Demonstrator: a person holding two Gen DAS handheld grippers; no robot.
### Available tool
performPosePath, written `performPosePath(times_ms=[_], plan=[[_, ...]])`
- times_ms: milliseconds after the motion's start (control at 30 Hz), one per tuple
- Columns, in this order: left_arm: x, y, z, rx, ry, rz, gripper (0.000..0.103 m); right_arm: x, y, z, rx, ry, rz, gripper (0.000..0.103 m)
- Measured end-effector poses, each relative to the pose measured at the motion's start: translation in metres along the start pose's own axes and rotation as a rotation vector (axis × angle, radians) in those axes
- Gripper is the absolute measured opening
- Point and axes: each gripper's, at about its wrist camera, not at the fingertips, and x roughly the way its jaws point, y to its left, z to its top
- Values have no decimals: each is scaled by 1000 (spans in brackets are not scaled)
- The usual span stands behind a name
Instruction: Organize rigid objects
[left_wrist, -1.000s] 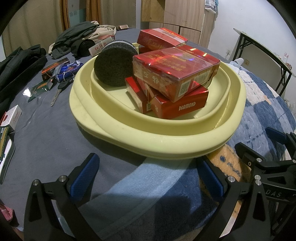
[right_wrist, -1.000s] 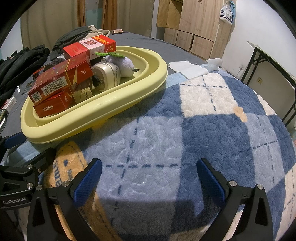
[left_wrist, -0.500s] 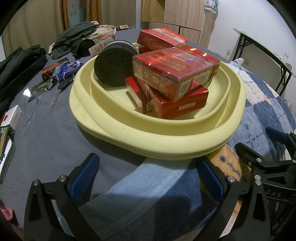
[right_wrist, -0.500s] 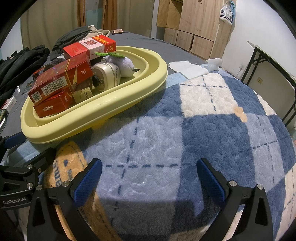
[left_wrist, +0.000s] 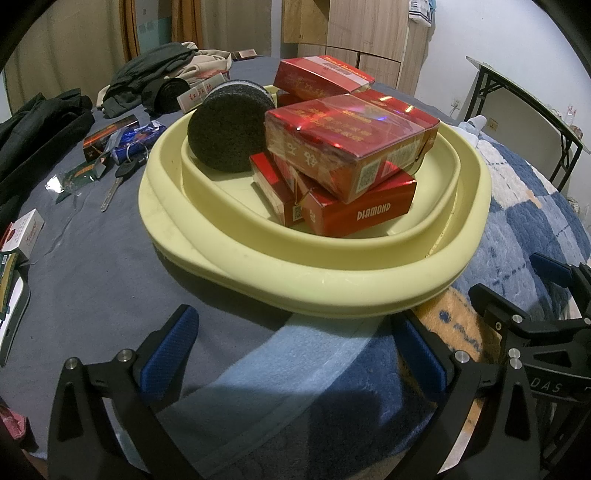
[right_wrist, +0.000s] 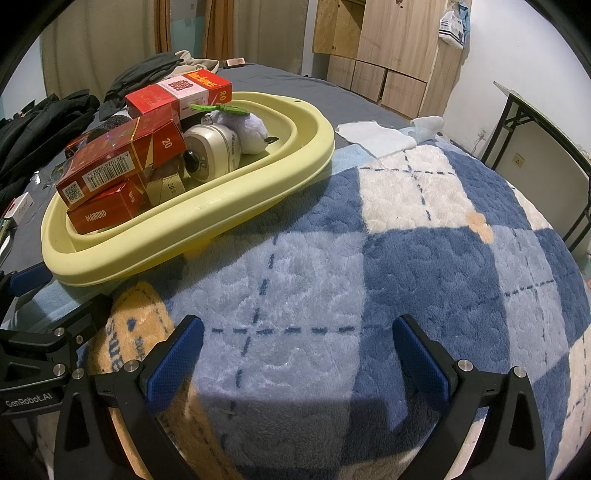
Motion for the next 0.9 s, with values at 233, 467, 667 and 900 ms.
performPosePath(times_ms=[233, 467, 667, 900], plan=[[0, 0, 0, 0, 0, 0, 103, 0, 0, 0, 0, 0, 0, 103], [0, 0, 0, 0, 0, 0, 103, 2, 1, 1, 0, 0, 0, 103], [0, 0, 0, 0, 0, 0, 103, 2, 2, 1, 0, 0, 0, 103], [0, 0, 0, 0, 0, 0, 103, 2, 1, 1, 0, 0, 0, 103]])
